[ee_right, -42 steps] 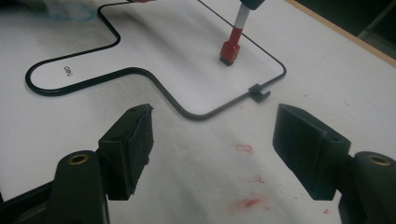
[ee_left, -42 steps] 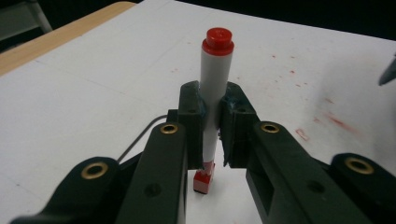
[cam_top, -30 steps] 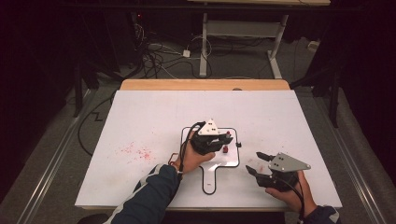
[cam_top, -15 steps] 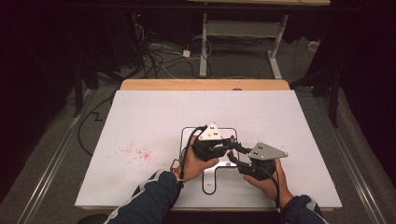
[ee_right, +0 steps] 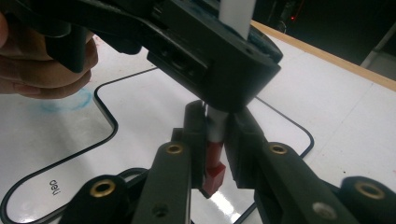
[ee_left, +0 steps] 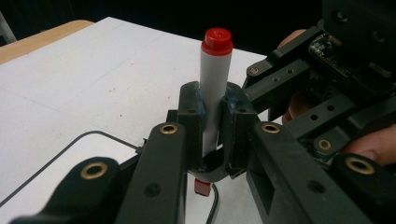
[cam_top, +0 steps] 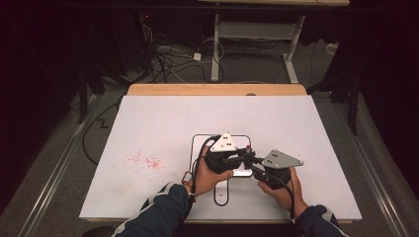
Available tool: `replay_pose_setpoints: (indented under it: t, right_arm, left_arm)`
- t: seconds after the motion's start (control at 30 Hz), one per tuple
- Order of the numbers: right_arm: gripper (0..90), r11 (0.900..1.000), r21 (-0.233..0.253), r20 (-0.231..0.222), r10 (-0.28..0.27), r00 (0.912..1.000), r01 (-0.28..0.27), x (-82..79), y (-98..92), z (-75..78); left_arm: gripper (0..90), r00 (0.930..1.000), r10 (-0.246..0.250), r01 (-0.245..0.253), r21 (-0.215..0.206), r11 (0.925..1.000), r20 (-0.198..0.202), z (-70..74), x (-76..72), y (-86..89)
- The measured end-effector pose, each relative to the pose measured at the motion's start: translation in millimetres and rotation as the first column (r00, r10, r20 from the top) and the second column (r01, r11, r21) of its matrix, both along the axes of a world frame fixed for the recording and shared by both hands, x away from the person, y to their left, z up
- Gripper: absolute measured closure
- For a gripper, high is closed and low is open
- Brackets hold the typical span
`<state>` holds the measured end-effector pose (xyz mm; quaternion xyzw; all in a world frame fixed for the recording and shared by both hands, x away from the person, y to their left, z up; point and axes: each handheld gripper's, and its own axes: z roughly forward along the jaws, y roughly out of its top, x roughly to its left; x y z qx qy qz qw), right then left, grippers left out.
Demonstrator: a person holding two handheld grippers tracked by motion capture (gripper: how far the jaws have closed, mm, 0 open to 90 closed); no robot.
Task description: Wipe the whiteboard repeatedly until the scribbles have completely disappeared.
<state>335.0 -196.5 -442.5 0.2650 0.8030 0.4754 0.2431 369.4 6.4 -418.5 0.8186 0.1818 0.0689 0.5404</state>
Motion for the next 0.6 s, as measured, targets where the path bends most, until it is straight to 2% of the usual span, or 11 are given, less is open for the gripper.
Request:
replay_pose_setpoints:
  t: [0.07, 0.13, 0.2, 0.27, 0.3, 0.37, 0.43, 0.5, 0.57, 0.6]
  right_arm:
    - [81.5, 1.000, -0.008, -0.010, -0.007, 0.9999, 0.007, 0.6, -1.8, 0.1]
    - [81.5, 1.000, -0.004, -0.041, -0.023, 0.9989, 0.022, 1.4, -2.3, -1.1]
    - [81.5, 0.999, -0.004, -0.075, -0.033, 0.9967, 0.033, 3.4, -3.9, -2.9]
    - [81.5, 0.999, 0.011, -0.126, -0.048, 0.9909, 0.050, 6.6, -6.5, -4.7]
    - [81.5, 0.998, 0.018, -0.154, -0.059, 0.9863, 0.062, 8.2, -8.0, -5.5]
    - [81.5, 0.996, 0.027, -0.212, -0.073, 0.9746, 0.080, 12.5, -10.8, -7.5]
    - [81.4, 0.993, 0.033, -0.245, -0.099, 0.9644, 0.110, 16.2, -13.7, -9.4]
    - [81.4, 0.991, 0.034, -0.269, -0.113, 0.9564, 0.127, 20.0, -15.8, -10.6]
    - [81.4, 0.988, 0.049, -0.302, -0.123, 0.9454, 0.144, 23.9, -17.8, -11.8]
    - [81.4, 0.988, 0.047, -0.308, -0.123, 0.9432, 0.145, 25.4, -18.3, -12.4]
  left_arm:
    - [76.3, 0.9998, 0.017, -0.017, 0.000, 0.9998, -0.001, -1.2, 0.5, -0.1]
    - [63.6, 0.9986, 0.053, -0.053, 0.013, 0.9985, 0.008, -1.0, 0.7, 0.5]
    - [52.5, 0.9976, 0.063, -0.064, 0.015, 0.9979, 0.028, 1.3, -0.8, 4.1]
    - [45.6, 0.9949, 0.075, -0.077, 0.022, 0.9968, 0.067, 4.8, -5.0, 10.9]
    - [38.9, 0.9911, 0.087, -0.092, 0.044, 0.9948, 0.101, 6.5, -7.8, 14.9]
    - [32.5, 0.9814, 0.100, -0.115, 0.083, 0.9899, 0.164, 7.3, -13.5, 25.8]
    - [29.0, 0.9699, 0.115, -0.143, 0.121, 0.9823, 0.215, 5.8, -18.7, 39.7]
    - [26.4, 0.9608, 0.125, -0.166, 0.156, 0.9737, 0.248, 3.9, -23.1, 55.8]
    - [24.7, 0.9507, 0.138, -0.199, 0.203, 0.9587, 0.277, 1.7, -28.2, 72.2]
    - [23.8, 0.9459, 0.149, -0.219, 0.226, 0.9493, 0.288, -0.2, -31.0, 80.7]
